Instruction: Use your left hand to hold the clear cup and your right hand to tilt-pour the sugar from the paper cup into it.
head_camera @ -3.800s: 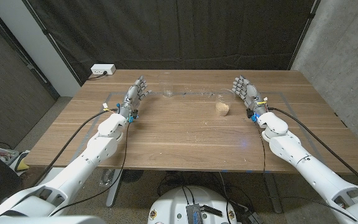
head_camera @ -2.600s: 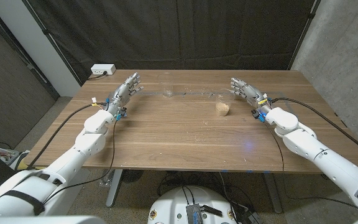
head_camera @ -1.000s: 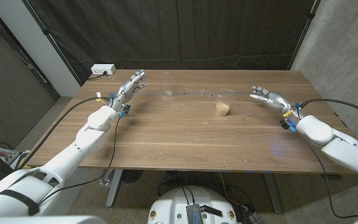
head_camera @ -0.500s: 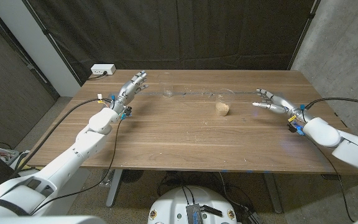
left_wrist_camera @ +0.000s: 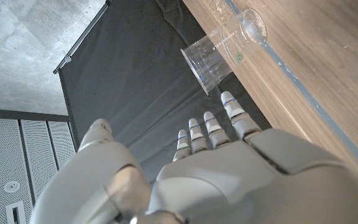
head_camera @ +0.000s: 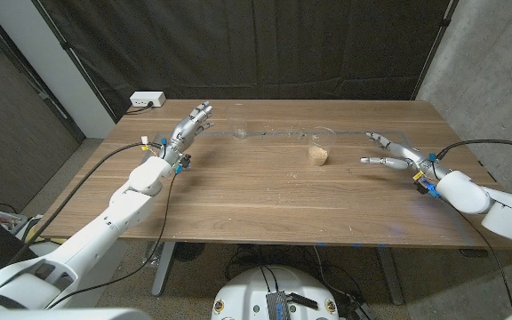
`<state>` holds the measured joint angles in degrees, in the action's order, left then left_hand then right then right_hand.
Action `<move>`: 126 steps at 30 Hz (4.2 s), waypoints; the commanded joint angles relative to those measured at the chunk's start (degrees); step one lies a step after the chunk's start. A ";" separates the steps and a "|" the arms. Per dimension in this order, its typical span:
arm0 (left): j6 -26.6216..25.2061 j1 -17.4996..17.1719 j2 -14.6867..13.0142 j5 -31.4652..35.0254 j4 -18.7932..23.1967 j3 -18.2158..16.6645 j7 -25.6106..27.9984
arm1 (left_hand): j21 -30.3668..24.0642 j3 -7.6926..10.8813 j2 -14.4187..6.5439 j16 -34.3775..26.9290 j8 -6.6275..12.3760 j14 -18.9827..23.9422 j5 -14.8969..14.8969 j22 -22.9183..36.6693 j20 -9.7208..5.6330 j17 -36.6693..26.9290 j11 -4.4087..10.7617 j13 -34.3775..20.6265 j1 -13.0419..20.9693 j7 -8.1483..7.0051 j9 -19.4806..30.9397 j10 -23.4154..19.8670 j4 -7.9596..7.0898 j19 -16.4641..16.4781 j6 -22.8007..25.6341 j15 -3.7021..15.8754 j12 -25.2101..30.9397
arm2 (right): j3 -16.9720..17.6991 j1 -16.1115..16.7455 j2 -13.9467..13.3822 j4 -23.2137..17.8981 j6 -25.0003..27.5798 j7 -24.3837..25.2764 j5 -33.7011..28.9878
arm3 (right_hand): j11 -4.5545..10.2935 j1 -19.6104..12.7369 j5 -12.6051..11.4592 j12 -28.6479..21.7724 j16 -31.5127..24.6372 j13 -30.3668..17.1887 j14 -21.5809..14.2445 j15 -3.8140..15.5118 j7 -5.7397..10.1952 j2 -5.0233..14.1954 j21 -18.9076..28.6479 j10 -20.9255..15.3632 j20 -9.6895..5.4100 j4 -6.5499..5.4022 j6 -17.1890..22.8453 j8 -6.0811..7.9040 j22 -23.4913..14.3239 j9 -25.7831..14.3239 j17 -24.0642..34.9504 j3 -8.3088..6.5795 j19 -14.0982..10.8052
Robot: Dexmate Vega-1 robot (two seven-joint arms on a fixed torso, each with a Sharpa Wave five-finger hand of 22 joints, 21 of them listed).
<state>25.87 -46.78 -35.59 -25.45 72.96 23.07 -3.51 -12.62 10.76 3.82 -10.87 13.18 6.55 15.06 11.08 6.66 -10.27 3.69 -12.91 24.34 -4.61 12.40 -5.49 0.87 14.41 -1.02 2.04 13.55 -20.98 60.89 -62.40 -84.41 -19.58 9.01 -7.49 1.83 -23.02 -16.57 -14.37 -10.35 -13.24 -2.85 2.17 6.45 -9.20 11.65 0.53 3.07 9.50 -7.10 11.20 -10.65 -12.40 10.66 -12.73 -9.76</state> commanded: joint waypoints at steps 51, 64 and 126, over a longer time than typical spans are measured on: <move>3.48 4.02 1.04 -2.40 -8.92 0.26 -6.92 | -0.25 -0.44 0.11 -0.23 0.34 0.23 0.97 0.32 -0.63 -0.30 0.07 -0.45 0.18 -0.02 0.52 -0.32 -0.07 0.04 0.38 2.45 0.24 | -10.38 -13.67 9.56 -1.56 9.64 -12.48 0.65 | -1.88 -2.77 -1.76 0.29 -0.61 -0.81 1.88 1.50 -2.29 0.31 -0.07 2.28 1.02 -1.03 -1.00 1.23 -0.44 -0.27 0.36 1.20 1.65; 4.44 5.96 0.89 -3.03 -11.81 0.36 -9.70 | -0.28 -0.52 0.08 -0.21 0.36 0.17 1.11 0.34 -0.70 -0.30 -0.01 -0.52 0.25 0.05 0.56 -0.32 -0.08 0.04 0.46 2.41 0.24 | -10.89 -14.72 12.82 0.63 8.91 -12.12 4.16 | -3.11 -3.35 -2.07 0.69 -0.40 -0.97 2.68 -0.34 -2.96 -0.02 -0.13 3.91 2.68 -1.00 -2.29 0.85 -0.42 -0.29 0.30 1.88 2.14; 10.32 14.86 4.51 -5.11 -29.19 1.52 -20.16 | -0.35 -0.93 -0.04 -0.20 0.36 0.15 1.73 0.41 -0.73 -0.30 0.00 -0.81 0.57 0.27 0.72 -0.32 -0.10 -0.01 0.64 2.38 0.20 | -11.24 -11.91 28.63 7.87 3.32 7.04 9.41 | -0.87 -6.96 -2.73 -2.48 -2.65 -3.49 -2.21 1.30 -1.59 4.64 1.15 0.79 1.54 -1.61 -0.09 2.93 -0.67 -1.25 1.69 1.45 -0.50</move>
<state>35.20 -34.50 -32.20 -30.55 47.89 24.06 -21.86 -12.62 10.05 3.82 -10.87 13.18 6.54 16.62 11.32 6.14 -10.25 3.69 -13.45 24.34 -4.40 12.92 -5.49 0.78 14.31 -0.81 2.04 13.52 -32.50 48.23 -37.26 -79.72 -12.63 10.57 1.09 0.44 -29.33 -19.08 -16.24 -12.53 -16.17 -4.19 2.13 4.06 -5.41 12.32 1.31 5.10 7.91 -7.28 13.38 -11.09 -13.36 11.87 -10.70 -9.42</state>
